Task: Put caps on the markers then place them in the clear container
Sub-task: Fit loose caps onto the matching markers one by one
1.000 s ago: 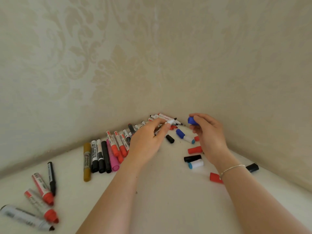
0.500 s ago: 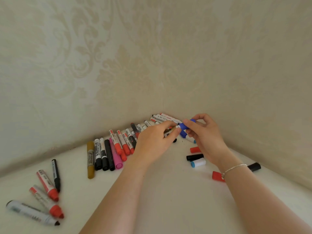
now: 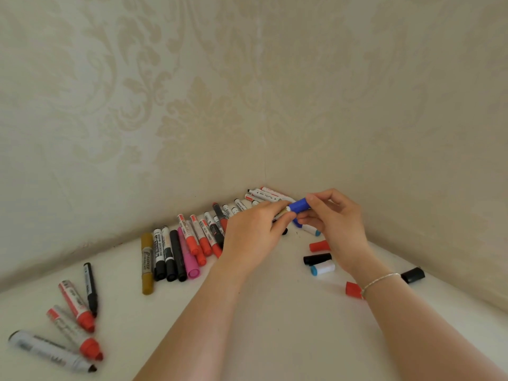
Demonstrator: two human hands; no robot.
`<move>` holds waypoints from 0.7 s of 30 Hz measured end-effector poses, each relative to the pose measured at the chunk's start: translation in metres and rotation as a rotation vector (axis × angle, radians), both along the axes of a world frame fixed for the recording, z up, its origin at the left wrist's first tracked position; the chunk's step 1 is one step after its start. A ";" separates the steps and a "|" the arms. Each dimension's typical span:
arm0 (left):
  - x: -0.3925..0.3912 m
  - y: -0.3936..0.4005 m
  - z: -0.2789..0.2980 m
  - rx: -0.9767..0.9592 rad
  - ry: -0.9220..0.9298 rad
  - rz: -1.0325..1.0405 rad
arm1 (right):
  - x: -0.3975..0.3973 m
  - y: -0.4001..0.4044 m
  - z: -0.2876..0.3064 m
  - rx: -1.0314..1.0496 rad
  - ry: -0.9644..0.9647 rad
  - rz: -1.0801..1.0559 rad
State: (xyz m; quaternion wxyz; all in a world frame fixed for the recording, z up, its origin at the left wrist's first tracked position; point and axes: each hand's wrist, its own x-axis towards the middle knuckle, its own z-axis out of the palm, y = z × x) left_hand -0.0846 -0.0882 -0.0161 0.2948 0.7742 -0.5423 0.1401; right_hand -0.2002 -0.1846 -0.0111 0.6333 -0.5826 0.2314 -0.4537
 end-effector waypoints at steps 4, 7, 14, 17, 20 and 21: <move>-0.005 -0.003 -0.001 -0.028 -0.025 0.005 | -0.004 0.001 0.004 -0.023 0.007 -0.028; -0.005 -0.003 0.000 -0.045 -0.052 0.000 | -0.006 0.003 0.007 -0.057 0.029 -0.036; 0.003 -0.006 -0.009 -0.156 -0.126 -0.031 | 0.001 0.001 0.007 -0.072 0.079 -0.047; 0.009 -0.007 -0.010 -0.166 -0.186 -0.024 | 0.002 -0.002 0.008 -0.068 0.115 0.016; 0.020 -0.003 -0.009 -0.231 -0.184 0.014 | 0.008 -0.009 0.021 -0.097 0.229 0.062; 0.023 0.000 -0.005 -0.282 -0.076 0.024 | 0.012 -0.014 0.028 -0.117 0.272 0.038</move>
